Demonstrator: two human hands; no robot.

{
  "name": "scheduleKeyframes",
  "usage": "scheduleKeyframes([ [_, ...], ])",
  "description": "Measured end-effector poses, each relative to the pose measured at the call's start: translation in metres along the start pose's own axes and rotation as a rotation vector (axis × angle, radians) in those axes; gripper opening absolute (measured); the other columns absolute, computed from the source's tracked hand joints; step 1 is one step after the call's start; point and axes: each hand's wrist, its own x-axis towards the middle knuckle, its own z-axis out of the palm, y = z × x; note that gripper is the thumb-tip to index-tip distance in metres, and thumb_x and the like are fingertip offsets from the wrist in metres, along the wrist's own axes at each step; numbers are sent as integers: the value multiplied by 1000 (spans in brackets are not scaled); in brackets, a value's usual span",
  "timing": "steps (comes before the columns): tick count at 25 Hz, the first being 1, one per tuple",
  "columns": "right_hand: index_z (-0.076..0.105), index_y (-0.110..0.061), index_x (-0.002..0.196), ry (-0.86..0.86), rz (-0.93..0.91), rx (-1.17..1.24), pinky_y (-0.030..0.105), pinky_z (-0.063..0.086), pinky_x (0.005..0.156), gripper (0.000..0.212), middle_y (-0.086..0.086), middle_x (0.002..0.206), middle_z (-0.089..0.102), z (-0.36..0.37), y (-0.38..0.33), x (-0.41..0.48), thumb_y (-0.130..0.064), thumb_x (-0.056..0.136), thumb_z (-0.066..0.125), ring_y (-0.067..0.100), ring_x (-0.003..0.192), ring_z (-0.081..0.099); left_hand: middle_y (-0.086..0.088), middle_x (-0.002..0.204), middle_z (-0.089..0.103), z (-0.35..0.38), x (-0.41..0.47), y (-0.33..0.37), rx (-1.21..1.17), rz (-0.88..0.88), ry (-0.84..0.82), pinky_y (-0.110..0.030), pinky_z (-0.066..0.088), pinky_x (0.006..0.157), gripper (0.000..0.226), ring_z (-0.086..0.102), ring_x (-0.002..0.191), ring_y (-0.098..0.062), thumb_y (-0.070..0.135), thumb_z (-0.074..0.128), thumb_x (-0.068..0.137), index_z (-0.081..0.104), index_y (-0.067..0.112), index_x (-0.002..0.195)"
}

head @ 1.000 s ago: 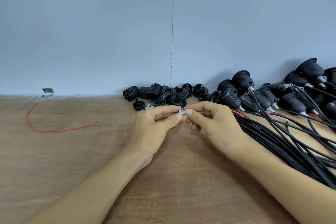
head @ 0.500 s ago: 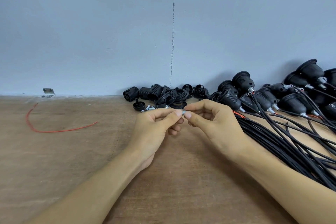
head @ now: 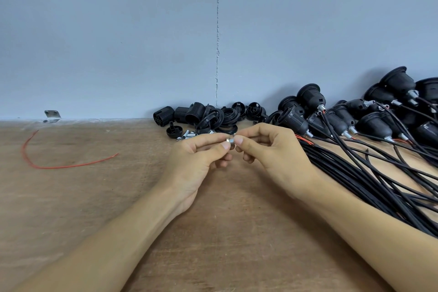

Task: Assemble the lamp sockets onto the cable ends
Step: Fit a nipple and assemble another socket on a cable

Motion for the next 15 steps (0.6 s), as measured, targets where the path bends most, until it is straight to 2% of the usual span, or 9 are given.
scheduleKeyframes([
  [4,74,-18,81,0,66,-7,24,51,58,16,1,68,70,0,1,2,-31,91,72,10,56,59,-12,96,79,0,-1,-1,18,42,-11,-21,58,72,20,74,82,-16,1,71,89,77,13,105],
  [6,70,-22,72,11,56,-98,21,48,54,27,0,63,68,0,1,2,-41,92,69,7,51,57,-10,92,79,2,-2,-1,65,77,-13,-19,57,70,20,74,79,-15,0,72,89,78,15,102],
  [10,64,-18,64,41,48,-315,16,41,52,50,-5,53,62,1,4,2,-57,94,56,1,45,51,-7,86,79,3,-4,0,106,118,-6,-16,55,67,24,73,74,-13,-3,71,89,80,18,98],
  [15,62,-20,60,15,116,-312,20,38,56,55,-9,50,58,1,5,3,-62,94,50,0,45,47,-7,90,80,3,-6,2,137,143,-34,-20,57,71,28,74,79,-14,-2,72,88,83,23,92],
])
